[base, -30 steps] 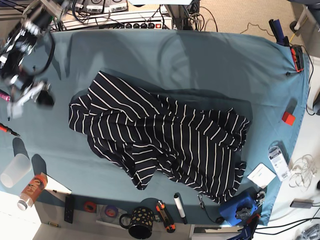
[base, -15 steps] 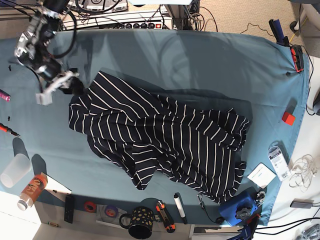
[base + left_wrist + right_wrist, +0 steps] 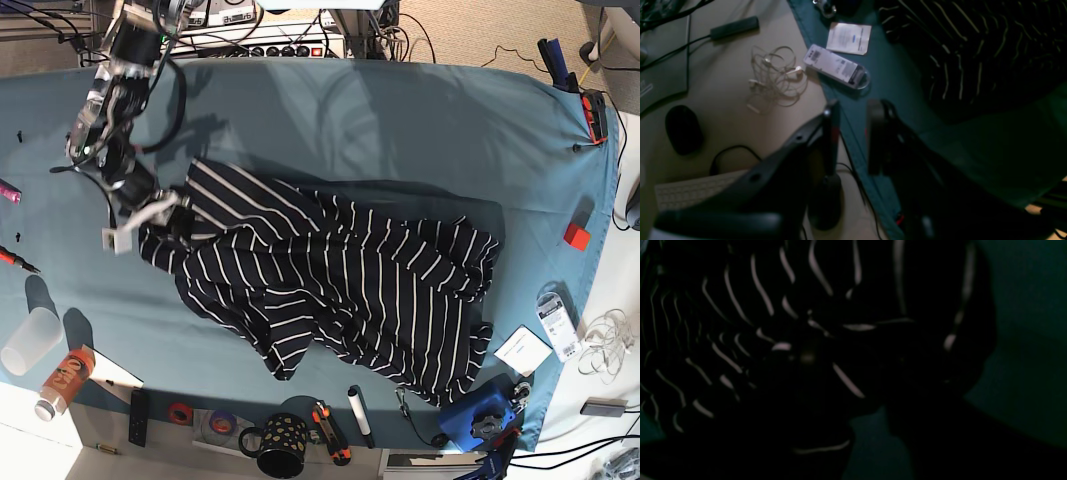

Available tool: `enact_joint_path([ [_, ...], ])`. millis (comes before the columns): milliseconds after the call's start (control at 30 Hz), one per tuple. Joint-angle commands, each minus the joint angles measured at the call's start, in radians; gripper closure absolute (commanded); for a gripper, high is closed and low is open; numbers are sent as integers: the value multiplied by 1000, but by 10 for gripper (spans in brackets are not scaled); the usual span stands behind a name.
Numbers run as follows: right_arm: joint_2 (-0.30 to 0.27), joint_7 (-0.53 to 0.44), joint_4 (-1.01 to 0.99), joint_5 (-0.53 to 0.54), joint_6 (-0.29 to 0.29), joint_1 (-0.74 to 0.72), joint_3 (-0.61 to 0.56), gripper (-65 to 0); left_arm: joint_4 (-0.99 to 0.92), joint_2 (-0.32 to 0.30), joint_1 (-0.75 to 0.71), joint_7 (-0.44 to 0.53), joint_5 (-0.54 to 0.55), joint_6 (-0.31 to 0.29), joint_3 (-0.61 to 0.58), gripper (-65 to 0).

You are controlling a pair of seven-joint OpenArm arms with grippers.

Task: Layout the t-shirt on the table in an organized manner, then fold the t-shirt properly
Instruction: 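Grasp the shirt edge near the right gripper and pull it outward, then lower the left gripper and grasp the shirt's opposite edge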

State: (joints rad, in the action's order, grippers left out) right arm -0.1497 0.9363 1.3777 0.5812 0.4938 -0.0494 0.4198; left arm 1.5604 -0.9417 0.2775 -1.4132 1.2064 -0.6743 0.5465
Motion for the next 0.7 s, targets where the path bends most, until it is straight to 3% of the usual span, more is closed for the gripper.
enact_joint_path([
  [0, -3, 56, -6, -32, -12, -9, -2, -165, 12, -27, 18, 17, 21, 4, 13, -127],
  [67, -3, 73, 7, -33, -12, -27, 2, -23, 12, -27, 18, 17, 21, 4, 13, -127],
  [100, -3, 73, 22, -33, -12, -37, 9, 0, 12, -27, 18, 17, 21, 4, 13, -127],
  [267, -23, 12, 145, -109, -9, -109, 63, 0, 12, -25, -17, 17, 22, 4, 13, -127],
  [400, -80, -52, 158, -206, -16, -205, 113, 0, 14, -15, -81, 17, 21, 5, 13, -127],
  [667, -184, -58, 100, -234, -20, -247, 119, 0, 109, 130, -204, 17, 21, 19, 13, -127],
])
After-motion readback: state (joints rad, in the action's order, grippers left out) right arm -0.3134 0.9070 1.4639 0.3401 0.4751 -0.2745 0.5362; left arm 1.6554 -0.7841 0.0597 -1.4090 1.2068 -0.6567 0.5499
